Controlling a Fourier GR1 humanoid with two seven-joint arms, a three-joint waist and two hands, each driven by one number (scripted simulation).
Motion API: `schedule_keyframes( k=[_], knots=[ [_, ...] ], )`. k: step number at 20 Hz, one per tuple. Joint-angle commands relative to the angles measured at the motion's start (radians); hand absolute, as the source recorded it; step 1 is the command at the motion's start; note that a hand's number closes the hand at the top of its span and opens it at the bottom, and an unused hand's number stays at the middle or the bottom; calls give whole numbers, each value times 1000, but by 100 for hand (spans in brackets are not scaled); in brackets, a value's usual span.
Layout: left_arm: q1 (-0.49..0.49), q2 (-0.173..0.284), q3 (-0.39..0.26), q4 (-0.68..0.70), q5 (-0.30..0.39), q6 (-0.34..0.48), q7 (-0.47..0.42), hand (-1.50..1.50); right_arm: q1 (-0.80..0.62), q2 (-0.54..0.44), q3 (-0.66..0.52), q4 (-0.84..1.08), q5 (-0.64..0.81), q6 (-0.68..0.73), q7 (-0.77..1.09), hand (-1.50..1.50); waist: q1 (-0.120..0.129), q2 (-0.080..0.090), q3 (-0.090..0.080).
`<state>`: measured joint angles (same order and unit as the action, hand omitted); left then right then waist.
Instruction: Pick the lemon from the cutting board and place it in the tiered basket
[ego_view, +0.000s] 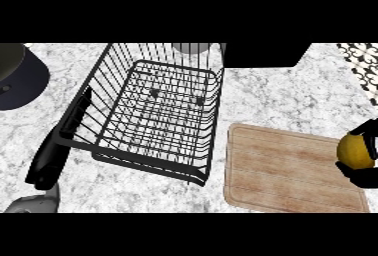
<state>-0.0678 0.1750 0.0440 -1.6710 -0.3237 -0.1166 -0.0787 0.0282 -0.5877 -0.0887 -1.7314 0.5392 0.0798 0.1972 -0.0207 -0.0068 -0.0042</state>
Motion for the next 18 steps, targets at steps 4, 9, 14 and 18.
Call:
schedule_keyframes(
  k=[4,9,14,18],
  knots=[
    [29,-29,-36,-30,-19,9,8,0,-84,-102,-104,-382,-172,211,202,150,9,0,2],
    [-15,-3,-4,-32,-4,-8,21,0,-170,-32,-54,-577,-216,236,398,150,19,3,3],
    [-25,-12,-21,-29,3,-31,43,0,-457,-37,32,-561,-294,281,630,150,35,6,2],
    [-87,26,33,35,30,-49,19,0,-709,0,147,-448,-325,283,811,150,45,8,1]
  ],
)
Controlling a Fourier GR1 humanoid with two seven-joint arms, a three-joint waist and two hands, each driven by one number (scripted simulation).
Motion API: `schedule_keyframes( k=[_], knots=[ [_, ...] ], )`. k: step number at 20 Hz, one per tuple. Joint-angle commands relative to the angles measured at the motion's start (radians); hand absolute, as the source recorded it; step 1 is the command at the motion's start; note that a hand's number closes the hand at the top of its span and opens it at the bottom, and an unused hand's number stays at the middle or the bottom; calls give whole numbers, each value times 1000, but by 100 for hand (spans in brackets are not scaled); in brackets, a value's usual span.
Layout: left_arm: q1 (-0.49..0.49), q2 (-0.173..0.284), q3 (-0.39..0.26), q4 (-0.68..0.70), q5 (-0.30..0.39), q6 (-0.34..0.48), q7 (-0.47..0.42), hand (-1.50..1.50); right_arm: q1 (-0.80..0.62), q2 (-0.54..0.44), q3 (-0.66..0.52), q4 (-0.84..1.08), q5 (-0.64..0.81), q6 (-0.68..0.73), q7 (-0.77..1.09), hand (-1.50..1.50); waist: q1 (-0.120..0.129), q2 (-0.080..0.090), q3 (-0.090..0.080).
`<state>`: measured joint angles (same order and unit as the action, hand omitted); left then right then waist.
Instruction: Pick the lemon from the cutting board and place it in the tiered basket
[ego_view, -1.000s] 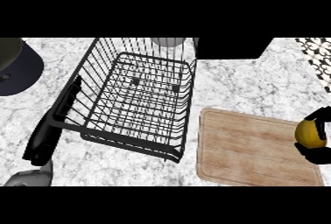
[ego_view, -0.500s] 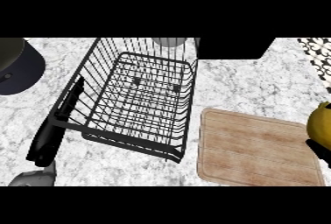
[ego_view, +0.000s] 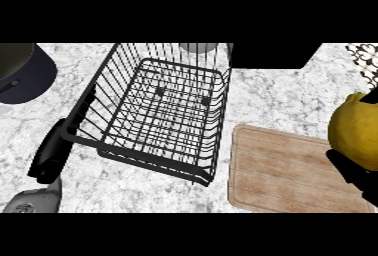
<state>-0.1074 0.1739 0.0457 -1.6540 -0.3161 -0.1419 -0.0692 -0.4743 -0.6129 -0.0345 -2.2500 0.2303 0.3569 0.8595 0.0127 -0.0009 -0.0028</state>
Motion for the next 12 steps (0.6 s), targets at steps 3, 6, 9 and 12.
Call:
schedule_keyframes(
  k=[3,6,9,12],
  knots=[
    [-15,-39,-39,0,-33,27,14,0,-360,91,162,94,-9,-9,307,150,5,-1,-1],
    [-4,-40,-39,-56,-28,19,63,0,-428,174,208,232,71,-58,267,150,4,0,1],
    [40,2,0,-15,6,-11,-34,0,-582,249,250,386,92,-61,313,150,14,0,0],
    [2,-22,-23,-10,-34,23,-12,0,-629,366,310,522,157,-126,284,150,12,3,0]
  ],
)
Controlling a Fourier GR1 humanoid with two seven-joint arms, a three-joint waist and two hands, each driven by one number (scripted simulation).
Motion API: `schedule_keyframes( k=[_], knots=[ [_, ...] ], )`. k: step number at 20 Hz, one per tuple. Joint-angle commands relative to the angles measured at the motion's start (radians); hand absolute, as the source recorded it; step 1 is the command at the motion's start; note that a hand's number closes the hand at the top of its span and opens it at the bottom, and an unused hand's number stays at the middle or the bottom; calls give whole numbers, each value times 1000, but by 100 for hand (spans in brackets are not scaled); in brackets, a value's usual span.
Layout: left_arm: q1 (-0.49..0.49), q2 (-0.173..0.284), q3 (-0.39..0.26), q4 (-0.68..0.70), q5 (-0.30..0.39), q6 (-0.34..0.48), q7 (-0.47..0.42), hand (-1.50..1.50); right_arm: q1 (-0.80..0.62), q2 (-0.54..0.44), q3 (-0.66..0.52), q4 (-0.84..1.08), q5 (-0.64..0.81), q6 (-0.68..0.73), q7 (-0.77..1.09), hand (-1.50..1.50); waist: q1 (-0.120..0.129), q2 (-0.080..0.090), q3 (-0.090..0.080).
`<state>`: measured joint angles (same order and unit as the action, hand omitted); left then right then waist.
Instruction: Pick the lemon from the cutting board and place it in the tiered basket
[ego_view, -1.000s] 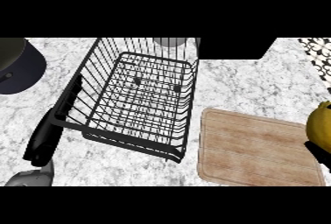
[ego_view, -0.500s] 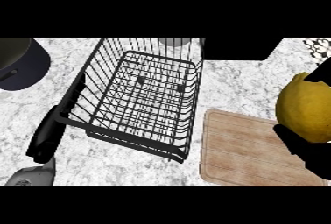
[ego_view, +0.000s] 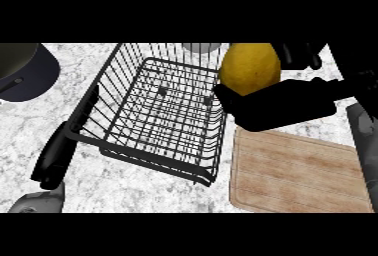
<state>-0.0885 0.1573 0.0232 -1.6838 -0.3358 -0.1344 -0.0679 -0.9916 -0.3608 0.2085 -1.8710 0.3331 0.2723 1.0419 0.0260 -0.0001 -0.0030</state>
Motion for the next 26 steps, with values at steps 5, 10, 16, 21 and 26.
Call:
schedule_keyframes(
  k=[5,10,16,21,26],
  knots=[
    [-37,7,21,26,11,-4,-11,0,-189,220,57,400,107,-82,-4,150,-1,5,1],
    [-28,-5,4,3,0,-6,30,0,-227,355,119,616,203,-243,-55,150,3,4,2],
    [-38,-22,-10,23,-9,5,4,0,-247,359,81,778,31,-467,-225,-150,16,8,2],
    [-82,-28,-18,77,-19,11,-28,0,-256,360,166,841,-128,-707,-347,-150,44,14,1],
    [1,-30,-24,1,-28,19,-7,0,-238,361,49,858,-15,-866,-477,-150,2,1,3]
  ],
)
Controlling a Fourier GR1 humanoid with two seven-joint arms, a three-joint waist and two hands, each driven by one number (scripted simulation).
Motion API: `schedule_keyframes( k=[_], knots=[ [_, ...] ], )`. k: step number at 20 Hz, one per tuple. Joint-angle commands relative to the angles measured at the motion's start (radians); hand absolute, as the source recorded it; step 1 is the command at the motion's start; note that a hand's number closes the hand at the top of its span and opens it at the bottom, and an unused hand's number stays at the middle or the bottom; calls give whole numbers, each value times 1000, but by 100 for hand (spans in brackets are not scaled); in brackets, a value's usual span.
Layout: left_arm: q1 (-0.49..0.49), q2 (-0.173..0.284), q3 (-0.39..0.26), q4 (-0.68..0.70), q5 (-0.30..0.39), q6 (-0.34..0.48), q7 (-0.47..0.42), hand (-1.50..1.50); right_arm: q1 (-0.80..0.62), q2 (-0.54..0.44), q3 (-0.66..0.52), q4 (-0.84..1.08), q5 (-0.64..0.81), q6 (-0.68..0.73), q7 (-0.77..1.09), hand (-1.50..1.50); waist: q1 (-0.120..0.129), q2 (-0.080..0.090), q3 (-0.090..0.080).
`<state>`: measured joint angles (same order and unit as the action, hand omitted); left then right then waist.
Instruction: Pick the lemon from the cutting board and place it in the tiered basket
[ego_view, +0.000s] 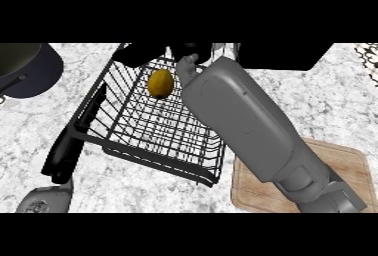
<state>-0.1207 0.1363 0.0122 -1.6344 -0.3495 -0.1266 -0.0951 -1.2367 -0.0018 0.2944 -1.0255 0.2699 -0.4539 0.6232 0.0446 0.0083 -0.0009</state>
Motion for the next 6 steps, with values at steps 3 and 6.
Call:
schedule_keyframes(
  k=[3,6],
  knots=[
    [52,-4,-7,-50,-14,10,25,0,-34,-80,-116,27,87,-199,-13,-150,-30,-11,1],
    [36,30,53,-9,14,1,15,0,39,-172,-154,-43,93,-199,48,-150,-61,-16,1]
  ],
)
